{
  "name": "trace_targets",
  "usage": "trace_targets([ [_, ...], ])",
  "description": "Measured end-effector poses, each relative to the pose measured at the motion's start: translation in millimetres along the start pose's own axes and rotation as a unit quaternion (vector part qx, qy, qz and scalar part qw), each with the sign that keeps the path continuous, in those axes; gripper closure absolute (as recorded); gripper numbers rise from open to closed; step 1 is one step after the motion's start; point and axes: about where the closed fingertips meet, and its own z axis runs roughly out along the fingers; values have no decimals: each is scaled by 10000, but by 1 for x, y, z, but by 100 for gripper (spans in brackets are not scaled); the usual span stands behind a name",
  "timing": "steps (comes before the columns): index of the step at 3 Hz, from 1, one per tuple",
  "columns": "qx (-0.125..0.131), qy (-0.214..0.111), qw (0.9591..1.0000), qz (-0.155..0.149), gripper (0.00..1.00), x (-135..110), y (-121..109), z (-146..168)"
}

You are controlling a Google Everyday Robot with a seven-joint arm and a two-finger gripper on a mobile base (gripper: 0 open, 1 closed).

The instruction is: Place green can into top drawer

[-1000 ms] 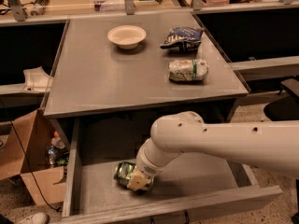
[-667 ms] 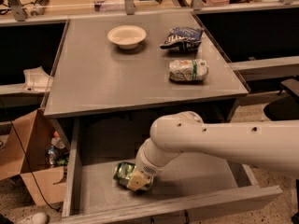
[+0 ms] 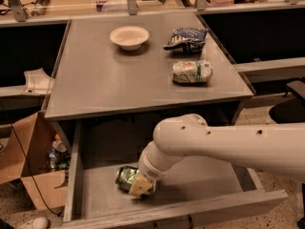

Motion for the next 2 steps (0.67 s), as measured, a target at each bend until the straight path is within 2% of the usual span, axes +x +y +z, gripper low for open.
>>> trace_targets([
  [1, 0, 0, 10000, 0, 0, 0, 0, 0],
  [2, 0, 0, 10000, 0, 0, 0, 0, 0],
])
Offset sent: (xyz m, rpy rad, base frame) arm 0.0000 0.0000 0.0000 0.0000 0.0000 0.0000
